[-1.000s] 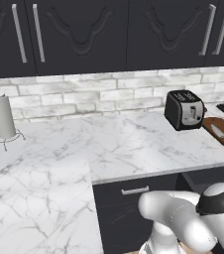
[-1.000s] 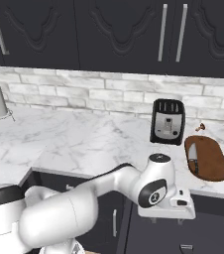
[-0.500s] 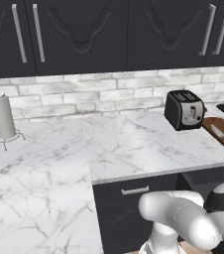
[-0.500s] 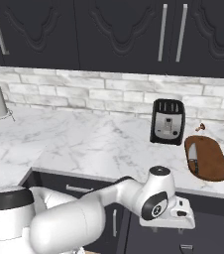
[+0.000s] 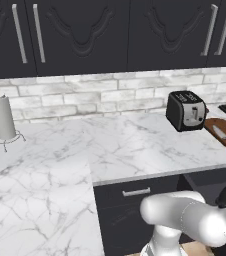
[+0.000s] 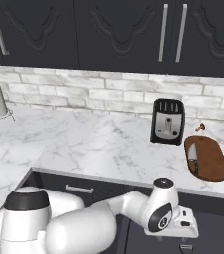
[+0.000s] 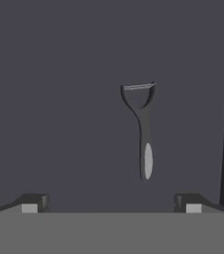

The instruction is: Open the drawer on the right and place the cutting tools on the cutting board.

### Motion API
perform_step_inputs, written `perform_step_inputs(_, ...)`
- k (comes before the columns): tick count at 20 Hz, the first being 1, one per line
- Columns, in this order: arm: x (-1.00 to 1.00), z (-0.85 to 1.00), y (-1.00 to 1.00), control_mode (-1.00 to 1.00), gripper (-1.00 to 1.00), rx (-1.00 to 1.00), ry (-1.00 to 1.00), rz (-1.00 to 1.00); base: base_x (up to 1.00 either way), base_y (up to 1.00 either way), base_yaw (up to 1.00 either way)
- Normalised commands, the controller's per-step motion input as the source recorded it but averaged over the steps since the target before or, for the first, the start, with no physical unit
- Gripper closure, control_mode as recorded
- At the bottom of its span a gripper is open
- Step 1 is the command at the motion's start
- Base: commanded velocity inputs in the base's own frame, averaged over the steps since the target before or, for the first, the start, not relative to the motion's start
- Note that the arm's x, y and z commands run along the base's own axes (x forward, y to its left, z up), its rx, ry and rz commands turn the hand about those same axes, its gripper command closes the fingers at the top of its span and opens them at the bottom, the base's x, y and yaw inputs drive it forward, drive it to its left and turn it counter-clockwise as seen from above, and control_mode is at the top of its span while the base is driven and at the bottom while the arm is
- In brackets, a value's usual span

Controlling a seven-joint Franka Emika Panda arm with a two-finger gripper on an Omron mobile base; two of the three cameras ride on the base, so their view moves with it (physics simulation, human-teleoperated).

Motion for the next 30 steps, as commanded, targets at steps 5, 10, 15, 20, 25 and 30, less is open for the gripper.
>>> perform_step_inputs(5, 0.0, -0.24, -0.3, -1.0, -1.0, 0.0, 0.0, 0.0, 0.0, 0.0, 0.0)
perform_step_inputs(10, -0.08, -0.24, -0.18, -1.0, -1.0, 0.0, 0.0, 0.0, 0.0, 0.0, 0.0)
perform_step_inputs(15, 0.0, -0.33, -0.15, -1.0, -1.0, 0.0, 0.0, 0.0, 0.0, 0.0, 0.0)
perform_step_inputs(20, 0.0, -0.3, -0.15, -1.0, -1.0, 0.01, 0.0, 0.0, 0.0, 0.0, 0.0)
perform_step_inputs(25, 0.0, -0.26, -0.21, -1.0, -1.0, 0.01, 0.0, 0.0, 0.0, 0.0, 0.0)
perform_step_inputs(30, -0.02, -0.2, -0.21, -1.0, -1.0, 0.01, 0.0, 0.0, 0.0, 0.0, 0.0)
